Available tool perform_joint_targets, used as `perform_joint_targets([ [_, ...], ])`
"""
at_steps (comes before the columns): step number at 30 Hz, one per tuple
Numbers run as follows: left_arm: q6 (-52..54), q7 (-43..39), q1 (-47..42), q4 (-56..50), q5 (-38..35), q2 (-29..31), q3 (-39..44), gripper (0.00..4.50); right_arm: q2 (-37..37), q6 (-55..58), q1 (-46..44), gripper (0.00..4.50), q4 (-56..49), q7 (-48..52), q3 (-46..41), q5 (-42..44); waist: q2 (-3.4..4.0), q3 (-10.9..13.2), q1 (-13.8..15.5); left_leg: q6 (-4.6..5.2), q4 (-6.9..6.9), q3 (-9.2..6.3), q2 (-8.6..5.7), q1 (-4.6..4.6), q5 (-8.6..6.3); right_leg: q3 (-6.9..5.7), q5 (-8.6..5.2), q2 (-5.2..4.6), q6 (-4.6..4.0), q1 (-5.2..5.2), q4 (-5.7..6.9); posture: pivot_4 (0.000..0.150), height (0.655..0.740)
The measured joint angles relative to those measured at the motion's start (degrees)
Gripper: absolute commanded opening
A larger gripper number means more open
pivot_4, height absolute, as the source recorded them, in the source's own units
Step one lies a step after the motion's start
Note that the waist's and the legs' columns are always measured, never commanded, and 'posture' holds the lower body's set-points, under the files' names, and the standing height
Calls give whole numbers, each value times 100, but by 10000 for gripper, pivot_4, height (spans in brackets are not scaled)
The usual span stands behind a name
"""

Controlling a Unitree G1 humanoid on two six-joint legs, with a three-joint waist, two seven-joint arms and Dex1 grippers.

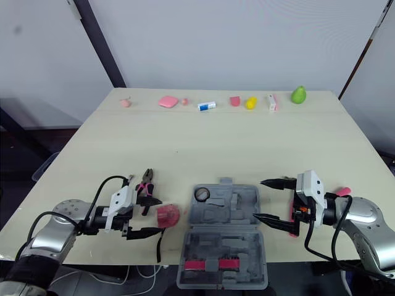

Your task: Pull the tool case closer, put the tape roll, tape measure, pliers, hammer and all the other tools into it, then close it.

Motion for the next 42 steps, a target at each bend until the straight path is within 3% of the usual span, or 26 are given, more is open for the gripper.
perform_joint_targets([
  [13, -859, -125, -678, 1190, 451, -444, -363, 44733, 2, 120, -113, 45000, -108, -148, 28, 1, 0, 0, -11, 0, 0, -4, 0, -4, 0, -1, 1, 5, 1, 0, 3, 1500, 7400],
  [33, -886, 10, -551, 1239, 501, -512, -388, 44733, -19, 91, -91, 45000, -90, -123, 23, -38, -1, 0, -8, 0, 1, -9, 1, -4, 0, -1, 1, 4, 1, 0, 4, 1500, 7400],
  [37, -910, 13, -550, 1252, 509, -567, -409, 30116, -19, 44, -65, 45000, -83, -117, 23, -82, -1, 0, -7, 0, 2, -8, 1, -4, 0, -1, 1, 4, 1, 0, 5, 1500, 7400],
  [42, -917, 6, -550, 1252, 505, -626, -409, 29860, -19, 2, -34, 45000, -82, -115, 22, -88, -1, 0, -7, 0, 2, -8, 1, -4, 0, -1, 1, 5, 1, 0, 5, 1500, 7400],
])
